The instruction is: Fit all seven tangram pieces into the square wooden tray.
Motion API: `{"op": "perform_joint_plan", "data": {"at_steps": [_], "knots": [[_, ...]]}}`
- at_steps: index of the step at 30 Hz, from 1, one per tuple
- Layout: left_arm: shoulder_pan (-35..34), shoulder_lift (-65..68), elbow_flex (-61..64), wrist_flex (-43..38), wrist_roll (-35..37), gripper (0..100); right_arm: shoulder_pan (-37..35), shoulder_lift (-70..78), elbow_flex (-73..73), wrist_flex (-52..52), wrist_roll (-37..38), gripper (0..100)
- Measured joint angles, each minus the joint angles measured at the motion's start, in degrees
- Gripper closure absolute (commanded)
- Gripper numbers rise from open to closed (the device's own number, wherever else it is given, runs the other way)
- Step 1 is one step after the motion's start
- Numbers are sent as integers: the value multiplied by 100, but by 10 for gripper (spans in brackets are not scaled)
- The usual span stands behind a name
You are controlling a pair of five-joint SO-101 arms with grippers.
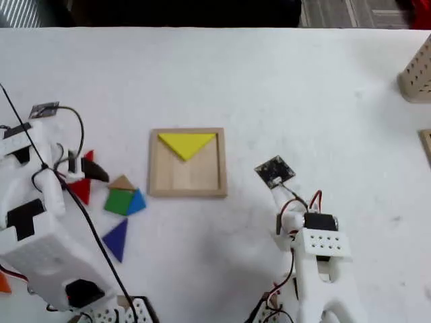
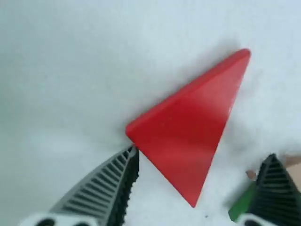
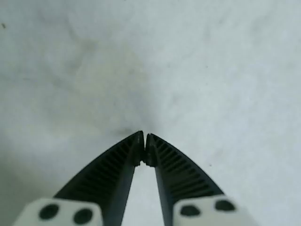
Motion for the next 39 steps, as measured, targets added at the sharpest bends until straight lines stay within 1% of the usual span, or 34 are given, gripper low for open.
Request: {"op": "perform_joint_plan", "data": {"at_steps": [6,13,17,20,26,31,39], "knots": [[-149,0,-352,0,-18,614,0,0,0,0,0,981],[-202,0,-396,-9,-343,615,0,0,0,0,0,981],[-158,0,-396,-334,-352,614,-9,0,0,0,0,981],[-132,0,-334,-501,-360,615,0,0,0,0,0,981],[-132,0,-176,-545,-352,615,0,0,0,0,0,981],[-141,0,97,-554,-651,615,0,0,0,0,0,981],[-18,0,141,-571,-659,616,0,0,0,0,0,981]]}}
